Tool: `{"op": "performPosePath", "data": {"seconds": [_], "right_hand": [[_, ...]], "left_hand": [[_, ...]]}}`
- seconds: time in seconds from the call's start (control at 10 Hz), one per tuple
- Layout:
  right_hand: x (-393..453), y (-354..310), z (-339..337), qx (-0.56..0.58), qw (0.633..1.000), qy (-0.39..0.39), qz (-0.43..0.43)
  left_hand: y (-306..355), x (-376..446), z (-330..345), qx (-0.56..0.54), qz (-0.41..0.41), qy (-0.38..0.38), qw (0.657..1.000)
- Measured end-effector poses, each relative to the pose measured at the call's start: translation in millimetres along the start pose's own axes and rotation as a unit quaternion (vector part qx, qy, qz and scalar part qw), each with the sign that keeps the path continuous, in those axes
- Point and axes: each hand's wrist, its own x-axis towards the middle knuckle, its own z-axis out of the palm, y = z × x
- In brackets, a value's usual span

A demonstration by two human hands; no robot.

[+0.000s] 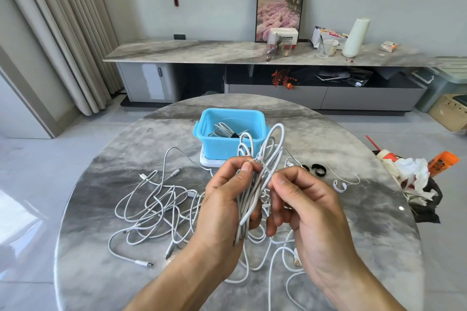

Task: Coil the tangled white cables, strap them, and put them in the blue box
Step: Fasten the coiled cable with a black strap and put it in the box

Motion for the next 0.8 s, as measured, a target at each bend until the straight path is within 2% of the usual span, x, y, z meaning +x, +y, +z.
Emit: {"op": "performPosePath", "data": {"seconds": [0.5, 0.8], "right_hand": [[-3, -5, 5, 0.017, 1.000, 0.011, -0.003], [-4, 3, 6, -0.002, 0.993, 0.097, -0.060]], "left_hand": [[7, -2, 6, -0.011, 0.024, 0.005, 1.000], [19, -7, 11, 0.033, 0.046, 0.011, 0.998]]}}
